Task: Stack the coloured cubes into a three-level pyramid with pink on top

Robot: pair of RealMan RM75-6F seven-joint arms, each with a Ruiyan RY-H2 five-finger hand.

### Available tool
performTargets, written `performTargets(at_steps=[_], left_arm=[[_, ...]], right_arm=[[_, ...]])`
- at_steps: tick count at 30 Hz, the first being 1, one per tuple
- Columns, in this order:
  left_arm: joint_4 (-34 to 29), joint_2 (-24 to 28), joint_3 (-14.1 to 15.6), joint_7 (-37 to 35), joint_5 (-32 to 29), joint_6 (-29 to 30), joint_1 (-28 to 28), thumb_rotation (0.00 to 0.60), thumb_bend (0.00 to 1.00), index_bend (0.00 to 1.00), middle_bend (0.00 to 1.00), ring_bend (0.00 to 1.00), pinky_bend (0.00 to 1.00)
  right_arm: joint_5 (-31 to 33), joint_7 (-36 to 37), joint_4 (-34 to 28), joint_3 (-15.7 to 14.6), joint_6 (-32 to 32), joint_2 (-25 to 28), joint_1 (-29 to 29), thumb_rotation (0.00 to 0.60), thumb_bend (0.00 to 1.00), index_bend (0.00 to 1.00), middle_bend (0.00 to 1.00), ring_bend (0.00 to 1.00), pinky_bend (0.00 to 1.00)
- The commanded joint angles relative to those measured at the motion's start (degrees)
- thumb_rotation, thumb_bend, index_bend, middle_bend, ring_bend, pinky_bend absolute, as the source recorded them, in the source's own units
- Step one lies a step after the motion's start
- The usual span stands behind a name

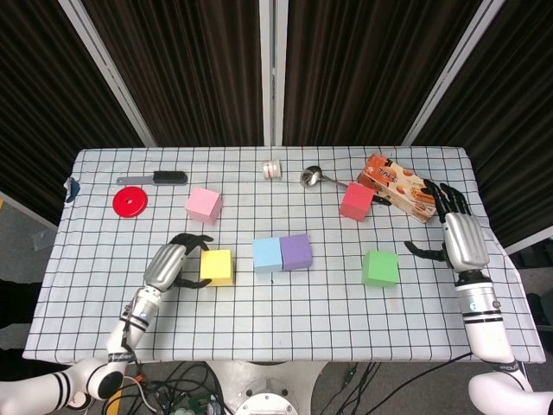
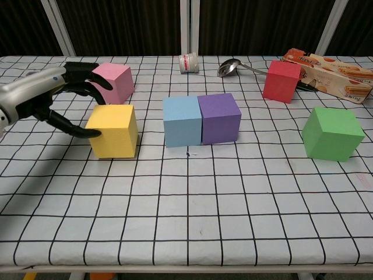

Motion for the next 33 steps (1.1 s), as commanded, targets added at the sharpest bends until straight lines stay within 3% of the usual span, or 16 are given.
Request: performTargets(at_steps=[1, 33], left_arm=[[-0.73, -0.98, -0.96, 2.35, -1.83, 0.38, -0.28, 0.6, 0.22, 0.24, 0.51, 0.21, 0.16], [3.08, -8.74, -3.11, 8.93, -6.26, 1.91, -3.06, 0.6, 0.22, 0.24, 0.52, 0.21, 0.15]], right_arm=[[0.09, -0.03, 0.07, 0.12, -0.1, -0.03, -0.11, 0.6, 0.08, 0.0, 0.16, 0.0, 0.0], [0.55, -0.15, 0.71, 1.12, -1.43, -0.15, -1.15, 0.6, 0.08, 0.0, 0.16, 0.0, 0.0]])
